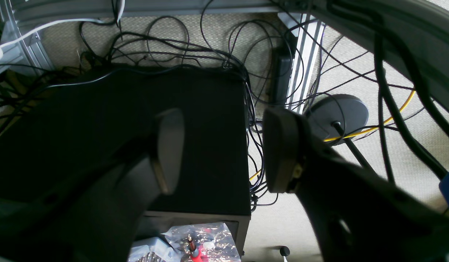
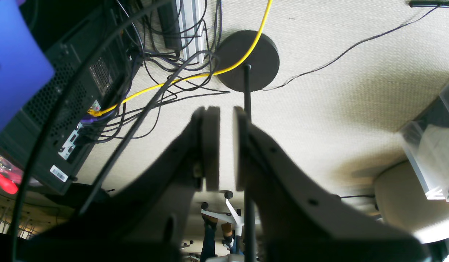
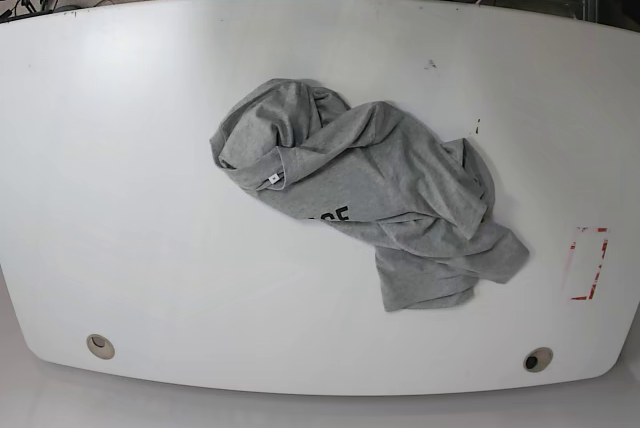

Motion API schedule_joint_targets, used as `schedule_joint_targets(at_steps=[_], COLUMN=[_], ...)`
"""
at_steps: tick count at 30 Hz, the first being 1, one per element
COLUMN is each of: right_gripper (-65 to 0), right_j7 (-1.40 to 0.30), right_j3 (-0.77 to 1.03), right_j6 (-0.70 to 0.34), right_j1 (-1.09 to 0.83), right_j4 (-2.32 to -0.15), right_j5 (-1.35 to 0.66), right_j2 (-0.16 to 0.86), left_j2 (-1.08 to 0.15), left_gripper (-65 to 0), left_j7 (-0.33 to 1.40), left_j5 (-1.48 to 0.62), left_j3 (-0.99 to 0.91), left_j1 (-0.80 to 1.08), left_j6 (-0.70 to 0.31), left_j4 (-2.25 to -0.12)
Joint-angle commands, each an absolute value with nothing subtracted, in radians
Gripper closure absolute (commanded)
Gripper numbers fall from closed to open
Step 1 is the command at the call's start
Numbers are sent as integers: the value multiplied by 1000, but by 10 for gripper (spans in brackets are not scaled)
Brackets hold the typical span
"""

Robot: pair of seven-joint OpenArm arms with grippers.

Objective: Fold the T-shirt properly

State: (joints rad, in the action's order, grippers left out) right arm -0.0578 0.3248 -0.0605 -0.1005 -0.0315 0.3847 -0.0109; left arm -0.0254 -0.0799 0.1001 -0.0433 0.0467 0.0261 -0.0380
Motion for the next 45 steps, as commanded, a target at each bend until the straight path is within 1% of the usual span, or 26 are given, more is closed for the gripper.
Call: schedule_joint_targets(at_steps=[1,35,45], right_gripper=[-55,-57,-61], right_j7=[-67,-63,-51], right_j3=[324,324,323], right_j6=[-64,-68,-67], right_j1=[-109,-119,-123], right_j4=[-26,-13,-21], right_j5=[384,387,379], right_j2=[-9,-12,-12], left_j2=[-28,-25,-23], left_gripper=[-316,-311,-305], left_j7=[-86,-106,-234], left_j5=[99,108,118], left_j3=[-43,-47,-54], left_j1=[47,56,78], left_j6=[27,34,39], left_j4=[-38,-28,-26])
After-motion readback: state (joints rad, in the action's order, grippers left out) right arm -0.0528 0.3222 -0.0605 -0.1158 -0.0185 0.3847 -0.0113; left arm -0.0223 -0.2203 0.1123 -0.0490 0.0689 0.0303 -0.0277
